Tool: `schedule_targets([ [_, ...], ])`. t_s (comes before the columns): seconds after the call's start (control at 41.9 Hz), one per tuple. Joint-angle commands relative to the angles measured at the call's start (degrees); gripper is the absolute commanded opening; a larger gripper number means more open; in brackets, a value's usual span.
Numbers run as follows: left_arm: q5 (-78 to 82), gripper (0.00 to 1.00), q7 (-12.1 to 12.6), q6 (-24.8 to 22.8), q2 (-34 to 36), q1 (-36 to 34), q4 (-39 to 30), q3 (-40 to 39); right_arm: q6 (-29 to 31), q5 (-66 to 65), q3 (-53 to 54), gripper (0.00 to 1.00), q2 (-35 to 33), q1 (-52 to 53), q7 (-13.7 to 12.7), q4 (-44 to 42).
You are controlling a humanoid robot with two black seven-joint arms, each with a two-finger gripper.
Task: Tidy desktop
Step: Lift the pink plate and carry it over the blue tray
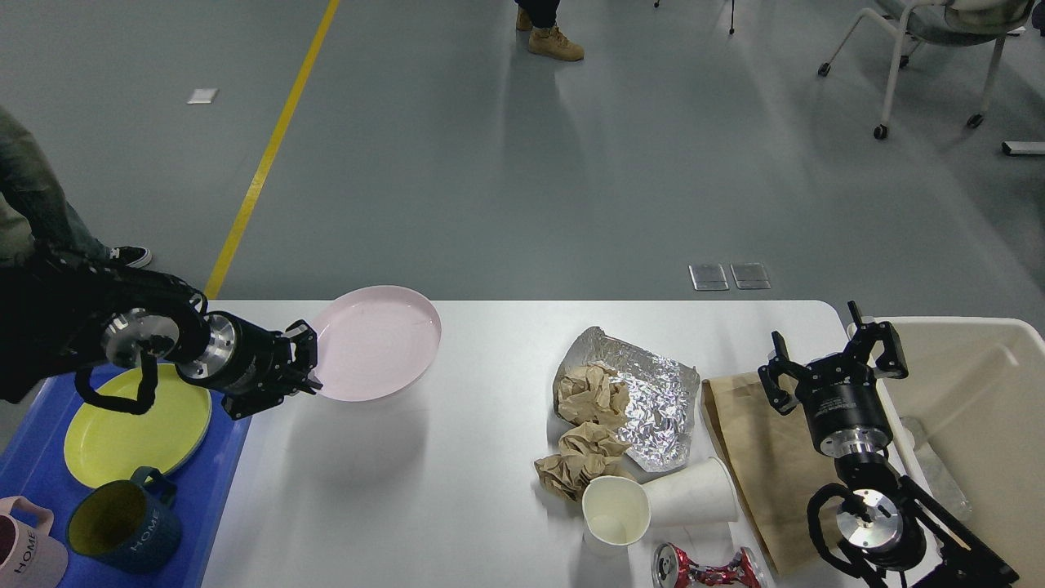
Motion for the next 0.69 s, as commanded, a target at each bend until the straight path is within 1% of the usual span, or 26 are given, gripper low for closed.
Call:
schedule_targets([
  [0.0, 0.2, 0.0, 0.3, -1.2, 0.1, -11.8, -7.4, 5.1, 0.0, 0.0, 0.0, 1.0, -0.1, 0.1, 0.0, 0.0],
  [0.095, 0.2, 0.0, -0.3, -2.6, 0.0, -20.5, -11.7, 9.2, 0.0, 0.0, 0.0, 1.0, -0.1, 0.0, 0.0, 0.0],
  [0.238, 0.2, 0.0, -0.3, -9.0, -0.2, -31.4, -15.1, 14.1, 0.0, 0.0, 0.0, 1.0, -0.1, 0.1, 0.0, 0.0],
  [0.31, 0.4, 0.0, -0.1, -12.2, -0.7, -35.5, -15.9, 16.3, 0.0, 0.0, 0.0, 1.0, -0.1, 0.1, 0.0, 0.0],
  [0.429, 2.9, 0.0, 0.2, -15.2, -0.8, -37.5, -16.2, 17.1, 0.0, 0.0, 0.0, 1.0, -0.1, 0.0, 0.0, 0.0],
  [0.668, 5.6, 0.0, -0.4, -15.3, -0.4, -37.2, -16.1, 17.7, 0.0, 0.0, 0.0, 1.0, -0.1, 0.0, 0.0, 0.0],
])
